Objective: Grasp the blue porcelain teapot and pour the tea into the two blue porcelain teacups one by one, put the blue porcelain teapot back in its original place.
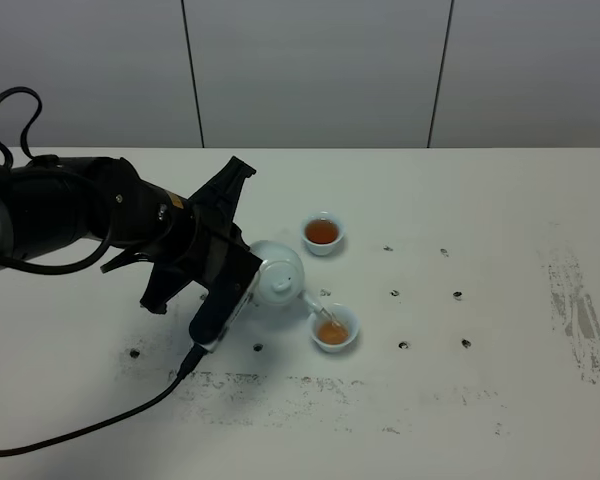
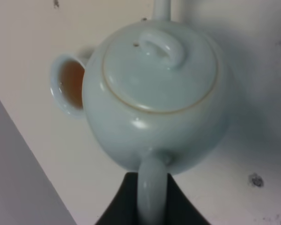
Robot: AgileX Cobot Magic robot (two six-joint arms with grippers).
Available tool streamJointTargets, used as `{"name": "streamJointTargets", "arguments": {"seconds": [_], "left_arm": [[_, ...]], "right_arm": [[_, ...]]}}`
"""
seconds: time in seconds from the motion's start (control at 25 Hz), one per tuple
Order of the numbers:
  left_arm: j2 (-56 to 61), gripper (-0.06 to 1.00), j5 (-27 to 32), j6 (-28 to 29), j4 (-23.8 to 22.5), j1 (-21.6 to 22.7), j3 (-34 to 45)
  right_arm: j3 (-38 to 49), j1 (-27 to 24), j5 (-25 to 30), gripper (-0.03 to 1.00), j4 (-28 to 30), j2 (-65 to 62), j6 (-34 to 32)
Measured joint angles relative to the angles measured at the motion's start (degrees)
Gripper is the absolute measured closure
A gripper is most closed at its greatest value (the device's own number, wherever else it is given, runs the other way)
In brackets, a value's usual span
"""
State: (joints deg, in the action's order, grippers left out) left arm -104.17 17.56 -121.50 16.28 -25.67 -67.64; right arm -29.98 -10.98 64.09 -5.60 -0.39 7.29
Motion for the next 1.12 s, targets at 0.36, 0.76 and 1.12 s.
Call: {"name": "streamJointTargets", "arguments": {"seconds": [0.36, 0.76, 1.12], "left_arm": [[0.0, 0.84, -0.2, 0.0, -2.8, -1.1, 0.0], [0.0, 0.84, -1.9, 0.1, -5.5, -2.1, 0.0], [0.2, 0.84, -2.8, 0.1, -6.8, -2.3, 0.0]], "right_arm": [[0.0, 0.0, 0.0, 0.62, 0.0, 0.0, 0.0], [0.0, 0.0, 0.0, 0.62, 0.0, 0.0, 0.0], [0.0, 0.0, 0.0, 0.62, 0.0, 0.0, 0.0]]}}
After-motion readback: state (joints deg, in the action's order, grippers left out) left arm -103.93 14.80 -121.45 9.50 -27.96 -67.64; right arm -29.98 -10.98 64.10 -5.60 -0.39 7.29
